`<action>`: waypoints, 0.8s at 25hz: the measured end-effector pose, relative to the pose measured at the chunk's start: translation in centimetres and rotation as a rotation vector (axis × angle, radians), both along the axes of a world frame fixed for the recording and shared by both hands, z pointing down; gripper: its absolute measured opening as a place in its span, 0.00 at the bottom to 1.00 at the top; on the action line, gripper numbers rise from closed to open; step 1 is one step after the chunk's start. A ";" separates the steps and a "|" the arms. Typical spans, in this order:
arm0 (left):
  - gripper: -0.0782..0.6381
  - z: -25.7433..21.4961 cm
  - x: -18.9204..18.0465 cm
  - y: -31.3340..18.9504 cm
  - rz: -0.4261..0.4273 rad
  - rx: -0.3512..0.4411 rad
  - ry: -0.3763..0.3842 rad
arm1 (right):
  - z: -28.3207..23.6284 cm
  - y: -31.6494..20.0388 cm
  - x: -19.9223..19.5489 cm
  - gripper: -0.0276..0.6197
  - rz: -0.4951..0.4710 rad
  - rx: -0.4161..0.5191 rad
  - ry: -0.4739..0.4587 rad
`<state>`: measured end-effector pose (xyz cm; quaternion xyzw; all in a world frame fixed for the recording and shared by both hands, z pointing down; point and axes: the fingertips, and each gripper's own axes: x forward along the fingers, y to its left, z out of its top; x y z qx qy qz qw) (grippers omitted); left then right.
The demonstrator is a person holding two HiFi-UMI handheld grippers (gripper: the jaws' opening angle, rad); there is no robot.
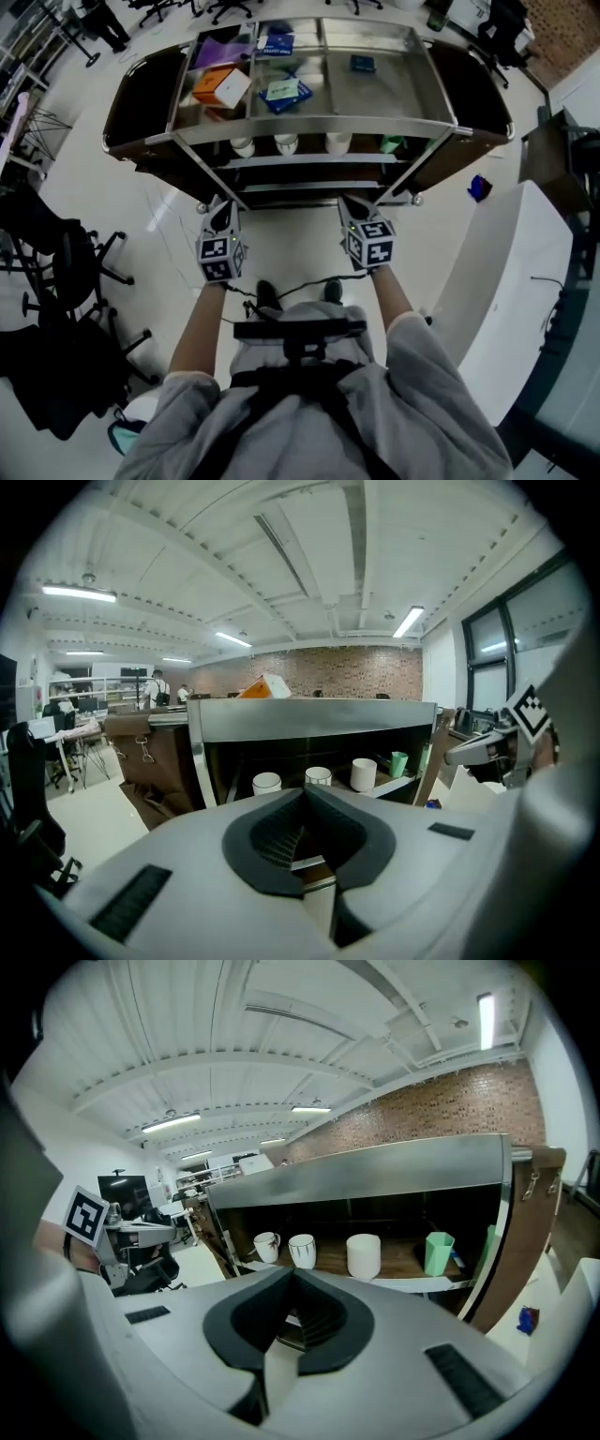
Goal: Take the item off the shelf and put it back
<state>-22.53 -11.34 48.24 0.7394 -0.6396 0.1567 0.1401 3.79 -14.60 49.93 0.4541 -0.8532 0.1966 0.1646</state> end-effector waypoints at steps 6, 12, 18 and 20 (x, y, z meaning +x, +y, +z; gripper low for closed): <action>0.12 -0.5 -0.2 1.8 0.020 0.004 -0.014 | -0.8 0.7 1.8 0.06 0.037 0.013 -0.019; 0.12 -0.2 -0.4 2.6 -0.004 -0.006 0.032 | -1.3 1.1 2.0 0.05 0.031 0.033 0.005; 0.12 -0.1 -0.3 2.7 -0.012 -0.007 0.052 | -1.4 1.0 1.7 0.05 0.023 0.039 0.016; 0.12 0.0 -0.3 2.7 -0.012 -0.008 0.054 | -1.3 0.9 1.6 0.05 0.021 0.040 0.017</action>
